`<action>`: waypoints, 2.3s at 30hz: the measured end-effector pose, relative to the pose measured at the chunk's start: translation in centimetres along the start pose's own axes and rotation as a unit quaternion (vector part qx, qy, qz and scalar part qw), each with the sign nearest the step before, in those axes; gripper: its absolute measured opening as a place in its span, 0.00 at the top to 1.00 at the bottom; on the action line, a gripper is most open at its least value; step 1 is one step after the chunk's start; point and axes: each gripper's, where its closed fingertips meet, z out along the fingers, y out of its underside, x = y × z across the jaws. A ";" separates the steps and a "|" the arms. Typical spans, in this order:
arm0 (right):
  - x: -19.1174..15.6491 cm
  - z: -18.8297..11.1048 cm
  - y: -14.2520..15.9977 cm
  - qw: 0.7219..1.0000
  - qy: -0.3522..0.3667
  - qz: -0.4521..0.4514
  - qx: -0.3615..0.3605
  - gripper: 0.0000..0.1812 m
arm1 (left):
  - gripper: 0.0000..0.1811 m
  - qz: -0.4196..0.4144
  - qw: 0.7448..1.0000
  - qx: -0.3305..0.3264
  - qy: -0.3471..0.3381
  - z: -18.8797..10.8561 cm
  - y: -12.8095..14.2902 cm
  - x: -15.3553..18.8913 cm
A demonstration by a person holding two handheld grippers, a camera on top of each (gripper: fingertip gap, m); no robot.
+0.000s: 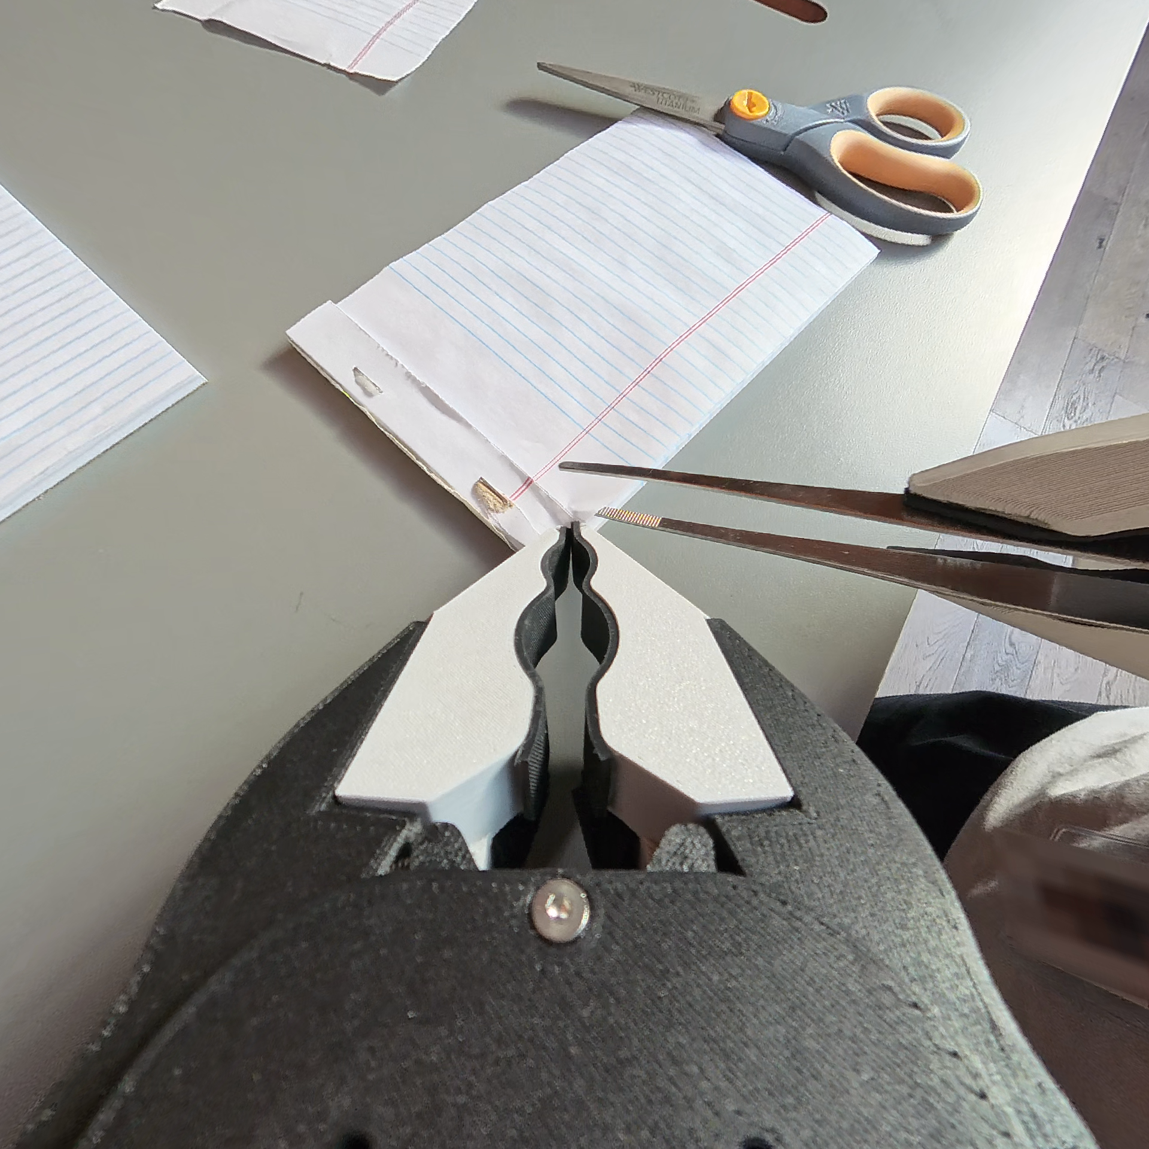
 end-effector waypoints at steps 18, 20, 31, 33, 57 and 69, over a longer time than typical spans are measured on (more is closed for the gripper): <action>-0.2 0.6 0.1 1.000 -0.006 0.025 0.000 0.92 | 1.00 -0.009 0.999 0.033 -0.034 -0.7 -1.5 -2.1; -0.2 0.2 0.3 0.999 -0.011 0.038 0.004 0.92 | 1.00 0.006 0.999 0.025 -0.038 -0.2 -1.5 -2.1; -0.1 -0.4 0.5 1.000 0.006 0.028 0.010 0.88 | 1.00 0.012 1.000 -0.002 -0.013 0.9 -0.8 -1.3; -0.2 -0.3 0.4 1.000 0.014 0.022 0.008 0.88 | 1.00 0.002 1.000 0.000 -0.008 0.9 -0.8 -1.3; -0.4 0.0 0.3 1.000 0.018 0.026 0.001 0.90 | 1.00 0.018 1.000 0.000 -0.013 1.0 -0.9 -0.8; -0.6 0.2 0.6 1.000 0.001 0.014 0.015 0.94 | 1.00 0.058 0.997 -0.008 -0.040 1.3 -1.2 -0.6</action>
